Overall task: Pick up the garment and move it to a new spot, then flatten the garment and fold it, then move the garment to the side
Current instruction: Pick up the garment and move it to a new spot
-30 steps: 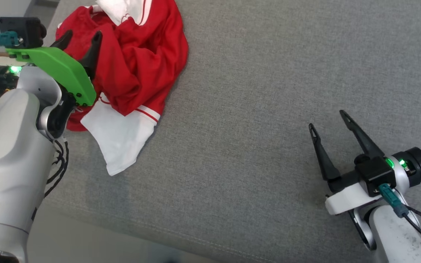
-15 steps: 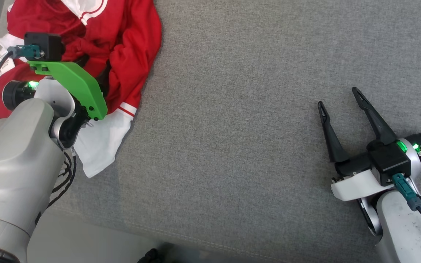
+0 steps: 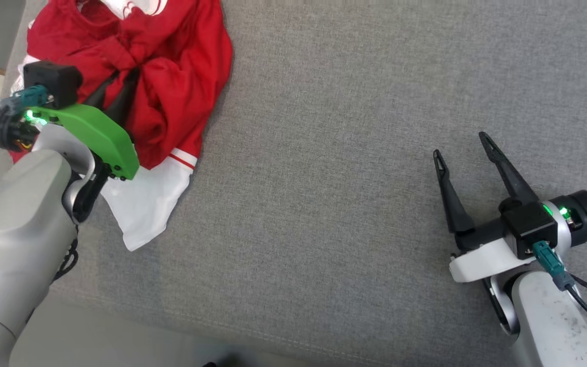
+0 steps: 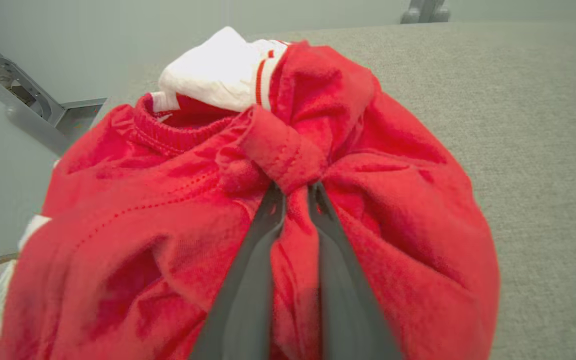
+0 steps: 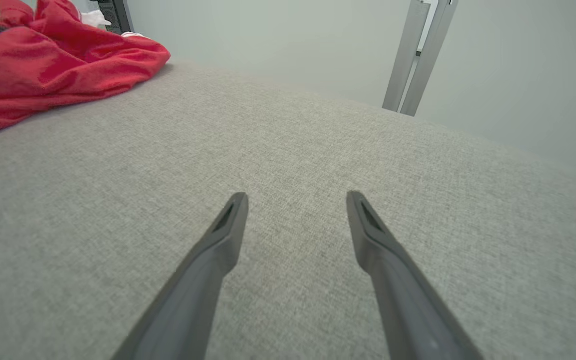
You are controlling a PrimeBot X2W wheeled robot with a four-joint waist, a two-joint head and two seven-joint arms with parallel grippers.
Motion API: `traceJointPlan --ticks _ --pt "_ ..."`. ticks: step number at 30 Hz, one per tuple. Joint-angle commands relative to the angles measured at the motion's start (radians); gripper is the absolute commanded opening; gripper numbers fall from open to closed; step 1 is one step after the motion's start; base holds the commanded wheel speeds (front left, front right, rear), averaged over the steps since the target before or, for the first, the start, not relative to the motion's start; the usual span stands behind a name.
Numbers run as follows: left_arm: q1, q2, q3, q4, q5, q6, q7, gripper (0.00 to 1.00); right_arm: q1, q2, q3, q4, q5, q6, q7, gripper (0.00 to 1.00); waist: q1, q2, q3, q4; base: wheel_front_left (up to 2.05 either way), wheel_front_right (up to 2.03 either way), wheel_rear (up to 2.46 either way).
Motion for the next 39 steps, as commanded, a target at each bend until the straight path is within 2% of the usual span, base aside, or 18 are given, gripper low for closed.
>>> traceJointPlan --ticks 1,11,15,21,25,31,39 --pt "-0.024 0.017 -0.009 -0.011 0.011 -0.003 -0.017 0.00 0.017 0.008 0.001 0.007 0.007 0.000 0.002 1.00 0.0000 0.0000 -0.062 -0.017 0.00 0.00 0.00" --pt "-0.093 0.110 -0.019 -0.146 0.046 -0.003 -0.060 0.00 0.062 0.075 0.015 0.033 0.041 0.000 0.001 1.00 0.0000 0.0000 -0.248 -0.094 0.00 0.00 0.00" --pt "-0.122 0.135 -0.028 -0.212 0.063 -0.003 -0.055 0.00 0.072 0.090 0.017 0.036 0.055 0.000 0.001 1.00 0.0000 0.0000 -0.296 -0.156 0.00 0.00 0.00" --pt "-0.168 0.156 -0.023 -0.308 0.074 0.013 -0.035 0.00 0.090 0.097 0.026 0.034 0.088 0.000 0.001 1.00 0.0000 0.0000 -0.337 -0.293 0.00 0.00 0.00" --pt "-0.199 0.155 -0.017 -0.368 0.076 0.034 -0.016 0.00 0.095 0.097 0.029 0.030 0.123 0.000 0.001 1.00 0.0000 0.0000 -0.344 -0.394 0.00 0.00 0.00" --pt "-0.236 0.120 -0.016 -0.428 0.082 0.060 -0.001 0.00 0.097 0.097 0.032 0.023 0.161 0.000 0.001 1.00 0.0000 0.0000 -0.335 -0.538 0.00 0.00 0.00" --pt "-0.245 0.035 -0.057 -0.444 0.095 0.055 0.011 0.00 0.095 0.098 0.020 0.009 0.183 0.000 0.001 1.00 0.0000 0.0000 -0.289 -0.628 0.00 0.00 0.00"
